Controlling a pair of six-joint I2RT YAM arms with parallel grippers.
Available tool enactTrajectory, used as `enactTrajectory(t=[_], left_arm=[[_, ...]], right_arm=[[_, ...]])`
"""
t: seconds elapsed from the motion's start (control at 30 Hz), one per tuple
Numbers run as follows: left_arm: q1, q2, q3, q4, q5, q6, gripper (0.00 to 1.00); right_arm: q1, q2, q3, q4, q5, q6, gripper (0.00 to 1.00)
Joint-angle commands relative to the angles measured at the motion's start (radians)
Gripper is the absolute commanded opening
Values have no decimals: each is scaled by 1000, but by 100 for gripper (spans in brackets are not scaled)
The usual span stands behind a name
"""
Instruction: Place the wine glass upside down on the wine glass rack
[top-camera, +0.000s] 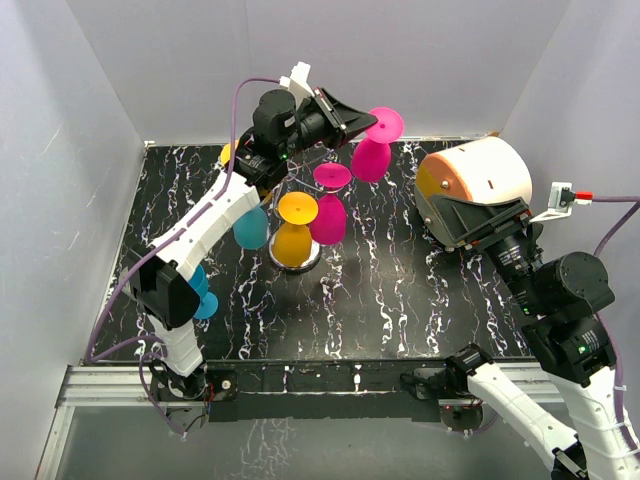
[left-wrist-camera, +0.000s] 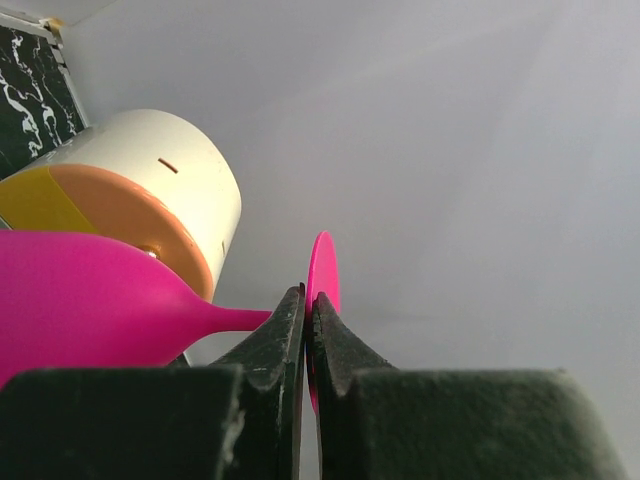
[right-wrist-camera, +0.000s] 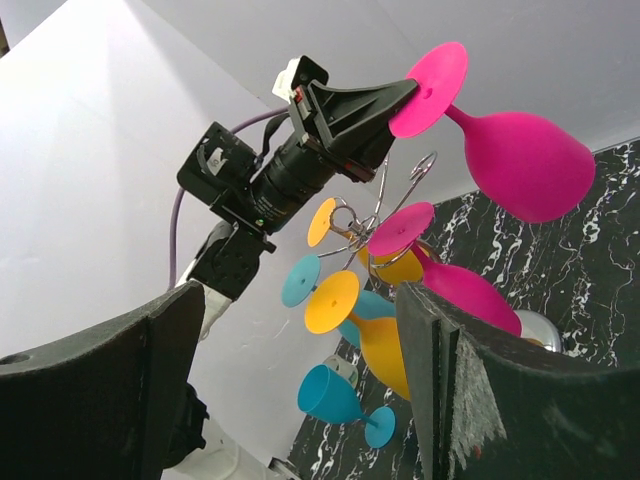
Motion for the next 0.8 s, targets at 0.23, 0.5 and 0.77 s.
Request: enactTrajectory(t=[0.23,0.5,0.77], left_arm=[[30,-16,162,-161,-105,112,0],[63,-10,146,-149,-124,87,0],[81,19,188,-204,-177,95,0]], right_arm=[[3,-10,8,19,6,-24,77],[3,-14,-21,38,-11,-24,79],[3,-17,-33,33,-8,-20,79]])
